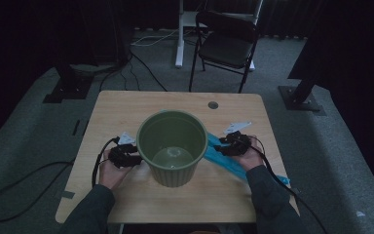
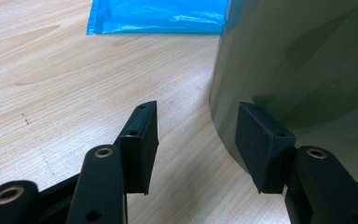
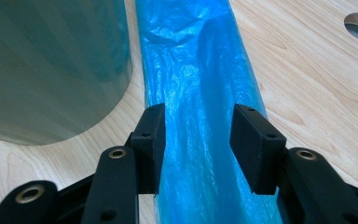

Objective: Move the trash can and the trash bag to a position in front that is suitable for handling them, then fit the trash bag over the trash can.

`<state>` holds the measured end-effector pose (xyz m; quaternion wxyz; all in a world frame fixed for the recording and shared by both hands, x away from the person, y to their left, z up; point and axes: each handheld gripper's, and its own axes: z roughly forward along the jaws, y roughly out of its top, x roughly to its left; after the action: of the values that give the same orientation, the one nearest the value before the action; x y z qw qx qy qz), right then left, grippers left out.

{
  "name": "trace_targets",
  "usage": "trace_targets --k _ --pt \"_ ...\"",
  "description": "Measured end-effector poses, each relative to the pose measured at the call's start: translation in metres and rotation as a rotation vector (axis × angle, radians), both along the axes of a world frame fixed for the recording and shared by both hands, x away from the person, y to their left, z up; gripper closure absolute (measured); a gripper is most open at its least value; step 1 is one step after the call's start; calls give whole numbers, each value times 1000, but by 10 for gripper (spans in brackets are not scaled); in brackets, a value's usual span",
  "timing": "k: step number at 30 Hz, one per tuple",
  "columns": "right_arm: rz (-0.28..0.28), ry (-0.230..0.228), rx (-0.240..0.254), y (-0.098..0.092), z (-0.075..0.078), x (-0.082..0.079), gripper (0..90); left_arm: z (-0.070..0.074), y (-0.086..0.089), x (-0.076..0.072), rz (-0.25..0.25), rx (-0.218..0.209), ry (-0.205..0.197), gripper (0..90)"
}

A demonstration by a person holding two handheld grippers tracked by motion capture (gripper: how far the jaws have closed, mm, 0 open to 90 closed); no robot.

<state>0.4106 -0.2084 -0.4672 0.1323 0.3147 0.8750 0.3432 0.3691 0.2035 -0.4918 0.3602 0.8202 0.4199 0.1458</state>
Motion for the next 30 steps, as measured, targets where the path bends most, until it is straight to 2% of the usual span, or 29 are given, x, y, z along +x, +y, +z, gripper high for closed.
trace_targets --k 4,10,24,27,30 --pt "-7 -3 -8 1 -1 0 500 0 0 1 3 -4 1 491" --pt "-34 9 -20 1 -6 9 434 0 0 1 5 -1 -2 489" --pt "-74 75 -60 10 -36 44 420 1 1 0 7 -4 -8 484" --pt "-92 88 -73 13 -44 52 478 1 1 0 8 -8 -11 484" --pt "-120 97 -117 12 -49 55 605 1 1 0 10 -11 -13 484"
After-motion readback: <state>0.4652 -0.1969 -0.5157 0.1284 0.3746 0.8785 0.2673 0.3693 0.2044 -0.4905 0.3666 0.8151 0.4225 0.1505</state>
